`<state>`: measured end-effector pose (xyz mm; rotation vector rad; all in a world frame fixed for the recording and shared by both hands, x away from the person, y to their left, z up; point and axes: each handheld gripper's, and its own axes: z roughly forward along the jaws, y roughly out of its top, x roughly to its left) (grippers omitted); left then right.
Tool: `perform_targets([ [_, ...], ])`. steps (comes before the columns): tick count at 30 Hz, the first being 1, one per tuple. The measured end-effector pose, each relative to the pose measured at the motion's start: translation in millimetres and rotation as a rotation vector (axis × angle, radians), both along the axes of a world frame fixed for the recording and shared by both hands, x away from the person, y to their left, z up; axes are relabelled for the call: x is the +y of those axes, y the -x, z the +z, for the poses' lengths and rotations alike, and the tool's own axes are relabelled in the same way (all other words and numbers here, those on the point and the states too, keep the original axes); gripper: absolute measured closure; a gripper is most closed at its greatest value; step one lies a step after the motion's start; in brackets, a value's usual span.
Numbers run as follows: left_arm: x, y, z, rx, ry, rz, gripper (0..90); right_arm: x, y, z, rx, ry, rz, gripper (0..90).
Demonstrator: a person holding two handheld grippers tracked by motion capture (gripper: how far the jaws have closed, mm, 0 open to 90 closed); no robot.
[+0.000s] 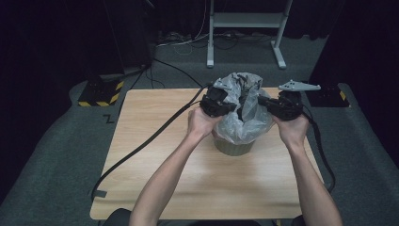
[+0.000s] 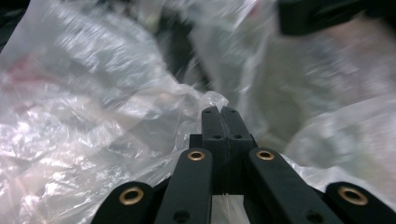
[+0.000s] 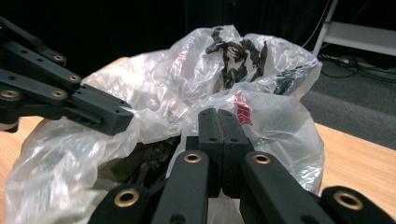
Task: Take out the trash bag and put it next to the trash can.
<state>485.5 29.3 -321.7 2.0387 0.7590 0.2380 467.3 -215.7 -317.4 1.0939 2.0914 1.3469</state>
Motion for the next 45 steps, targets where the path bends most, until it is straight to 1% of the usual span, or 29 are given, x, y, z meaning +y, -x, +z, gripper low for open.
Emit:
perform_targets([
  [3,0.8,3.6,4.3,-0.015,0.08,-0.036,90.0,-1.5,1.2,2.7,-0.01,-0.017,0.004,90.0],
  [4,0.8,4.1,5.3,-0.021,0.097,-0.044,89.9,-1.8,2.4,4.8,-0.016,-0.027,0.007,90.0],
  [6,0.1,4.5,6.1,-0.026,0.107,-0.051,89.7,-1.8,3.1,6.0,-0.018,-0.032,0.011,90.0],
  [7,-0.2,4.3,5.7,-0.028,0.104,-0.049,89.0,-1.6,3.8,7.3,-0.022,-0.037,0.014,90.0],
  [9,-0.5,1.9,3.5,-0.029,0.099,-0.035,75.7,0.4,5.4,11.5,-0.032,-0.04,0.026,90.0],
  [10,-1.0,0.4,2.2,-0.025,0.095,-0.026,75.7,0.4,5.4,11.5,-0.032,-0.04,0.026,90.0],
  [12,-2.5,-1.9,-0.7,-0.022,0.092,-0.019,65.0,2.4,5.6,13.9,-0.036,-0.045,0.037,90.0],
  [13,-3.4,-2.7,-2.1,-0.019,0.091,-0.02,53.6,4.7,5.4,15.4,-0.036,-0.049,0.048,90.0],
  [16,-5.2,-5.3,-5.3,-0.009,0.09,-0.016,41.5,8.6,4.6,15.4,-0.034,-0.05,0.066,90.0],
  [17,-5.5,-6.2,-6.1,-0.008,0.089,-0.011,41.5,8.6,4.6,15.4,-0.034,-0.05,0.066,90.0],
  [19,-6.3,-7.4,-7.3,-0.007,0.078,0.0,34.6,12.3,4.0,13.6,-0.029,-0.053,0.082,90.0],
  [22,-8.1,-9.7,-9.8,0.001,0.051,0.024,33.1,14.9,3.5,12.6,-0.026,-0.057,0.095,90.0],
  [26,-11.0,-13.7,-15.3,0.006,0.011,0.06,32.6,19.7,2.9,11.6,-0.018,-0.079,0.121,90.0],
  [29,-13.9,-15.0,-17.9,0.005,0.003,0.073,34.2,24.7,1.9,10.5,-0.011,-0.091,0.145,90.0],
  [30,-15.7,-15.2,-18.1,0.003,-0.013,0.074,36.2,26.0,1.7,10.1,-0.009,-0.09,0.149,90.0],
  [31,-20.2,-14.7,-18.0,-0.009,-0.045,0.067,39.9,27.3,1.7,9.8,-0.008,-0.089,0.151,90.0],
  [32,-20.2,-14.7,-18.0,-0.009,-0.045,0.067,44.8,27.3,1.7,9.8,-0.008,-0.089,0.151,90.0],
  [33,-22.6,-14.0,-17.7,-0.013,-0.053,0.063,44.8,28.2,1.6,9.4,-0.009,-0.089,0.153,90.0],
  [34,-25.9,-13.1,-17.3,-0.02,-0.066,0.06,59.7,28.9,1.6,8.7,-0.01,-0.086,0.156,90.0],
  [35,-25.9,-13.1,-17.3,-0.02,-0.066,0.06,67.4,28.9,1.8,8.5,-0.009,-0.085,0.155,90.0],
  [36,-26.7,-13.5,-17.6,-0.009,-0.074,0.062,67.4,28.9,1.8,8.5,-0.009,-0.085,0.155,90.0],
  [37,-25.8,-15.4,-19.1,0.009,-0.096,0.064,82.3,28.5,2.4,8.5,-0.011,-0.078,0.151,90.0],
  [38,-25.8,-15.4,-19.1,0.009,-0.096,0.064,86.9,28.1,2.8,8.4,-0.012,-0.072,0.147,90.0],
  [39,-24.8,-16.2,-19.5,0.02,-0.102,0.063,86.9,28.1,2.8,8.4,-0.012,-0.072,0.147,90.0],
  [40,-24.0,-16.7,-19.3,0.03,-0.112,0.065,89.3,27.0,3.4,6.4,-0.015,-0.055,0.137,87.3],
  [41,-23.6,-16.5,-18.8,0.03,-0.123,0.072,89.3,27.0,3.4,6.4,-0.015,-0.055,0.137,87.3],
  [42,-22.5,-16.4,-17.9,0.027,-0.131,0.072,89.7,23.6,4.3,4.8,-0.023,-0.07,0.12,77.9],
  [43,-21.5,-15.8,-16.7,0.024,-0.127,0.074,89.7,23.6,4.3,4.8,-0.023,-0.07,0.12,77.9],
  [45,-17.3,-14.7,-11.6,0.013,-0.12,0.074,89.9,15.7,5.9,4.8,-0.044,-0.087,0.086,62.8],
])
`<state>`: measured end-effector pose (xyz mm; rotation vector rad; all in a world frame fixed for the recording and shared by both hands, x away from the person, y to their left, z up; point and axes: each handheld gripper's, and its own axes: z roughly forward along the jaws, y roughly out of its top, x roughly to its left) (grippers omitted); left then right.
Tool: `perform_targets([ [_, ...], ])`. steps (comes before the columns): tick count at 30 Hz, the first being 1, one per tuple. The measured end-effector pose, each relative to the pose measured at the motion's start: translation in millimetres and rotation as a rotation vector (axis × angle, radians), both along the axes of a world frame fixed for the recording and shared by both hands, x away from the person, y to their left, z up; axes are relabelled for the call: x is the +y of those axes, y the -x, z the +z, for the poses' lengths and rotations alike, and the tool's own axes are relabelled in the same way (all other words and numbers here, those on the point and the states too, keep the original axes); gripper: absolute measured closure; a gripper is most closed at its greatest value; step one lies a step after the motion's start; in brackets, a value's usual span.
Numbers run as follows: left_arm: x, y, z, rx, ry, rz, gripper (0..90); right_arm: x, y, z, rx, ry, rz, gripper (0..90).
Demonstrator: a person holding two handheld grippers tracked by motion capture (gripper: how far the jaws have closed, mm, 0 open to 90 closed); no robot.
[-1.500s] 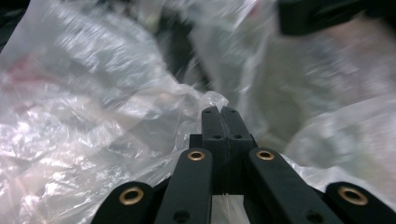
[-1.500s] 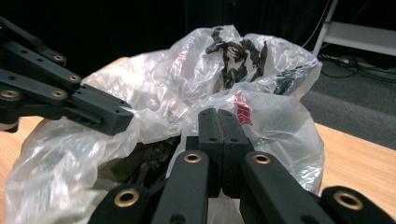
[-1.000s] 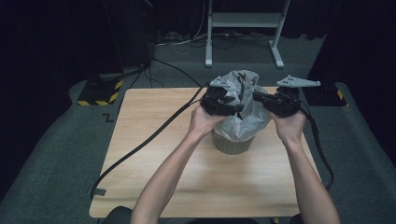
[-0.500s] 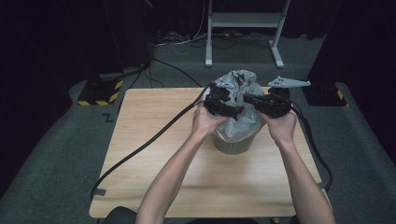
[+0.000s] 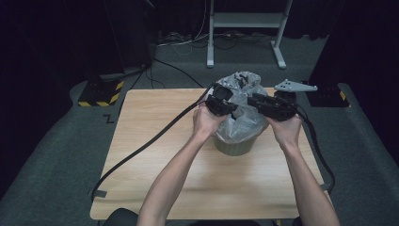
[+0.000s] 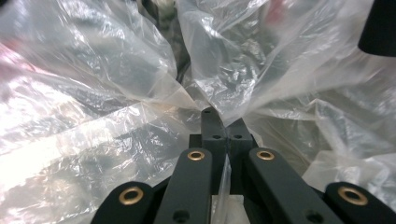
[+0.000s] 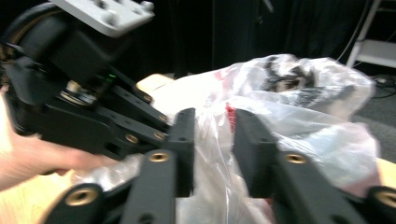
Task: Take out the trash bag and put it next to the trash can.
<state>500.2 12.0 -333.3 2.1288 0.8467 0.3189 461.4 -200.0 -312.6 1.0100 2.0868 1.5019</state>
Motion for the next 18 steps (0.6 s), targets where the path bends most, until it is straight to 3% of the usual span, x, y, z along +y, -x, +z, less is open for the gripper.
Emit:
perform_targets([
  [3,6.4,2.9,11.4,-0.024,0.028,0.005,89.9,-5.6,1.0,1.6,-0.013,-0.004,-0.026,55.9],
  [9,23.0,6.1,31.5,-0.059,0.063,0.024,89.9,-30.1,6.2,7.3,-0.038,-0.063,-0.082,44.6],
  [13,29.3,9.3,42.2,-0.074,0.1,0.023,89.9,-42.3,7.1,6.8,-0.034,-0.084,-0.107,43.2],
  [18,41.0,11.3,56.3,-0.098,0.142,0.032,89.9,-48.6,3.5,-0.4,-0.006,-0.051,-0.117,42.7],
])
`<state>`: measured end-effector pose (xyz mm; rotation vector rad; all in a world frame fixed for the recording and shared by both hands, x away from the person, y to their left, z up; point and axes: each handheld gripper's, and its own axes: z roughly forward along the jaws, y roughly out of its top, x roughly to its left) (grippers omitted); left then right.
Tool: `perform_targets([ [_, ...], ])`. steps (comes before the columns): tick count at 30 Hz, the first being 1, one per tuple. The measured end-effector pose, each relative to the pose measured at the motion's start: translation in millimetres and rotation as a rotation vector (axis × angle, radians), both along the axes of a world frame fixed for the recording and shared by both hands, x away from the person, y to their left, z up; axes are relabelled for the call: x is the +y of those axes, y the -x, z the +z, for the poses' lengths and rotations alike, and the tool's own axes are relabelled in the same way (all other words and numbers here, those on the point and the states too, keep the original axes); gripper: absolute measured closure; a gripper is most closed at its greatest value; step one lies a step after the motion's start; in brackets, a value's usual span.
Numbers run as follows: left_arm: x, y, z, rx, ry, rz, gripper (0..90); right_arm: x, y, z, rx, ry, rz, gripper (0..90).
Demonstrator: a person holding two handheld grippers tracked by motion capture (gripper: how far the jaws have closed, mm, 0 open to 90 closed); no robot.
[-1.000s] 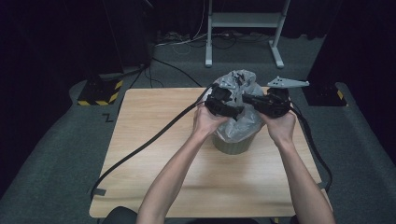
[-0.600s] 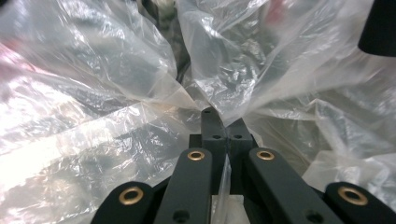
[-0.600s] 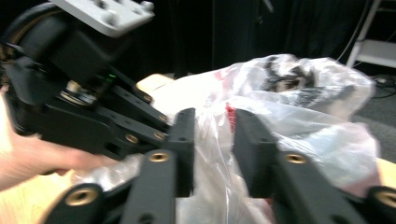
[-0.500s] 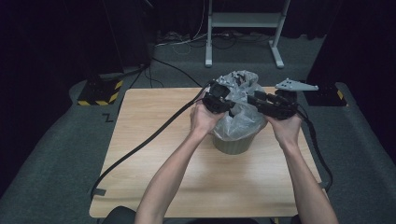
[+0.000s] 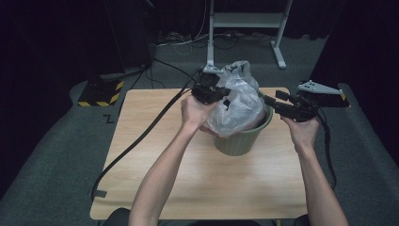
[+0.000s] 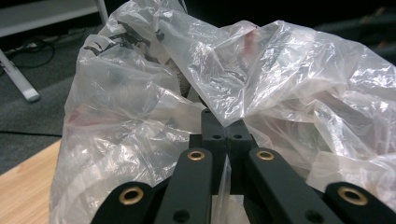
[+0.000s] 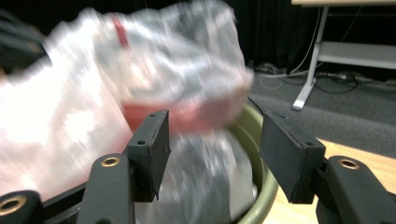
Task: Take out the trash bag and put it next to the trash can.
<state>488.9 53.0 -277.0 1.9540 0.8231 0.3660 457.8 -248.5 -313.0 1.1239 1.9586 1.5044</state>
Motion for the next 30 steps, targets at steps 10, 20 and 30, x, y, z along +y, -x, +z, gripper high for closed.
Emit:
perform_targets([
  [10,21.5,9.6,23.3,-0.045,0.034,0.016,90.0,-5.4,-2.7,-17.0,0.034,0.055,-0.065,41.1],
  [20,29.7,15.2,31.7,-0.067,0.043,0.018,89.9,-21.6,-5.4,-43.4,0.048,0.028,-0.124,41.3],
  [30,36.3,16.5,33.8,-0.066,0.066,0.012,90.0,-29.5,-0.3,-53.2,0.024,0.032,-0.148,40.3],
])
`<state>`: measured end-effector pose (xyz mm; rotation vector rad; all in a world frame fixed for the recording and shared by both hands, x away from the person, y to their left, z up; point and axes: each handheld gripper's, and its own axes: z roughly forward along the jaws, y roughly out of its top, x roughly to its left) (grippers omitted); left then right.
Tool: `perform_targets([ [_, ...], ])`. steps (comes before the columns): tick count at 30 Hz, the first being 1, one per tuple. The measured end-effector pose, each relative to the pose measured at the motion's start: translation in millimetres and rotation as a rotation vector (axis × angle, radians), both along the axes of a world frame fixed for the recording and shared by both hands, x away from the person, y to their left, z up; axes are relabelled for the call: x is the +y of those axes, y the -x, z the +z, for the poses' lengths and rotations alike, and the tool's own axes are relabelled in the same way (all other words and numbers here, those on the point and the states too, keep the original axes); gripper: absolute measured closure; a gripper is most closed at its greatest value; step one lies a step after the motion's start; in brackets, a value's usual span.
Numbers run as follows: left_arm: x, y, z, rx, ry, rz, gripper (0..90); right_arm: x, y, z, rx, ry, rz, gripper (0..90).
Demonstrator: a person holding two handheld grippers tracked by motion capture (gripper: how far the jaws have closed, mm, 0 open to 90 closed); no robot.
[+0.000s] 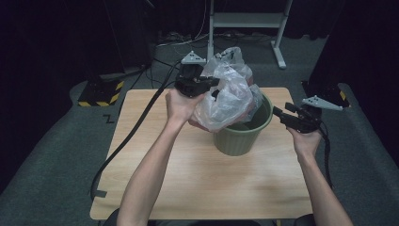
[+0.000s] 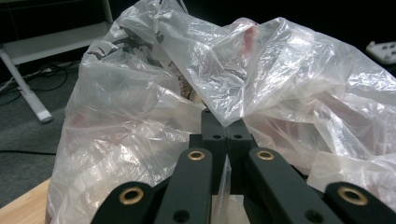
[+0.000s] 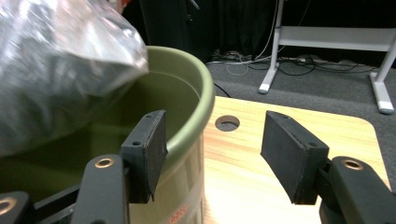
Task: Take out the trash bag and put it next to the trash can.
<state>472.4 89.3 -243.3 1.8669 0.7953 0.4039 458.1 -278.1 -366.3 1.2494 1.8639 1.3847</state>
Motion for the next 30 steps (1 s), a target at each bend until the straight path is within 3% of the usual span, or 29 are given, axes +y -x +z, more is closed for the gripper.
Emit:
perform_targets([
  [19,33.4,13.8,20.0,-0.032,0.043,0.029,90.0,-11.9,2.0,-36.6,0.064,0.052,-0.028,40.3],
  [24,39.9,18.6,24.4,-0.04,0.038,0.036,90.0,-15.9,-3.4,-57.1,0.09,0.104,-0.063,40.2],
  [25,43.5,20.2,25.9,-0.043,0.04,0.039,90.0,-17.1,-6.3,-66.1,0.118,0.113,-0.075,40.2],
  [30,52.3,22.5,26.8,-0.042,0.057,0.05,90.0,-17.0,-10.7,-81.4,0.164,0.129,-0.08,40.0],
])
